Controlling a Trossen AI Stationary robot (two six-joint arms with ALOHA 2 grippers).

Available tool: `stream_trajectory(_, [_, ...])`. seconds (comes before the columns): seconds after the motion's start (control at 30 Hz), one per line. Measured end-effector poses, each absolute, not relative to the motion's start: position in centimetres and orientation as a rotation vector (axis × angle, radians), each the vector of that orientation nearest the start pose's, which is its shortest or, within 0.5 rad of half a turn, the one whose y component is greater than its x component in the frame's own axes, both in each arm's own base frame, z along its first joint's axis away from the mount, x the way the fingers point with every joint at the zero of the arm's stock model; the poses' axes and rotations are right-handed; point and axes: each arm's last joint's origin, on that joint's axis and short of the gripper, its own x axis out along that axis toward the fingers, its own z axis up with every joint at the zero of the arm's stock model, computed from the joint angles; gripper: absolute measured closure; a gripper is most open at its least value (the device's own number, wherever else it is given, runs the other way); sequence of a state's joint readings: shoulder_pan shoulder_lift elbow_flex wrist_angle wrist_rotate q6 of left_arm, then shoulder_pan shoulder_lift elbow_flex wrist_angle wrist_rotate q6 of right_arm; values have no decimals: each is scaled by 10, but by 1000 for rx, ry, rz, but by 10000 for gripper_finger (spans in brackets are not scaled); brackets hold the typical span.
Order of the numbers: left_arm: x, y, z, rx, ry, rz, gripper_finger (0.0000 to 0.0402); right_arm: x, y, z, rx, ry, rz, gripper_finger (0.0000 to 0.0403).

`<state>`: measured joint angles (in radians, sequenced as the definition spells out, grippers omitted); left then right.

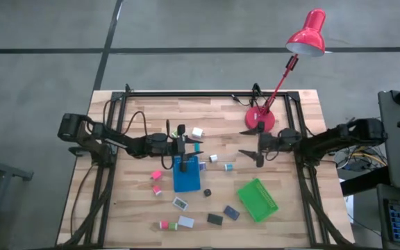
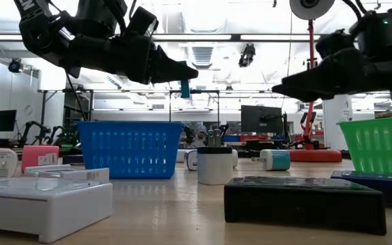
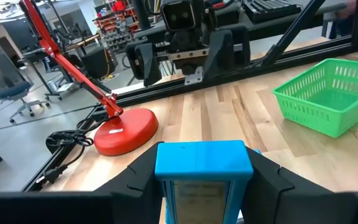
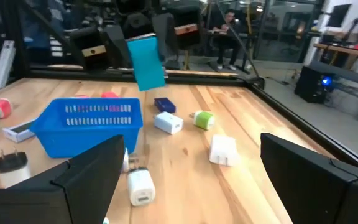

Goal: Pick & Place Office items
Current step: Put the blue digital clock into the blue bin

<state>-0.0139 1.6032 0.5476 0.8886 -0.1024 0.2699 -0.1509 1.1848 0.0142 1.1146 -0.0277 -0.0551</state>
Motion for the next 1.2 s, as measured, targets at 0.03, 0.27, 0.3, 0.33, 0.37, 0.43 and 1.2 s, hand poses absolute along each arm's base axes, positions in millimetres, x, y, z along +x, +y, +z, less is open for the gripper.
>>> stream_trajectory(0.03, [297,-1,168,278,178,65,251,164,-24,139,-49,66,-128,35])
stream_trajectory(0.27, [297,-1,167,271,183,64,251,163,-24,140,-47,67,-131,35])
stream_trajectory(0.3, [297,-1,167,265,187,64,251,163,-24,140,-47,67,-131,35])
stream_trajectory(0.33, [296,-1,166,262,193,64,251,163,-24,140,-46,70,-131,35])
stream_trajectory(0.37, [296,-1,165,256,202,63,251,163,-24,140,-46,73,-131,35])
stream_trajectory(0.43, [296,-1,163,243,225,61,251,163,-24,140,-46,72,-131,35])
stream_trajectory(1.2, [284,-26,218,202,853,14,251,163,-24,139,-41,78,-125,36])
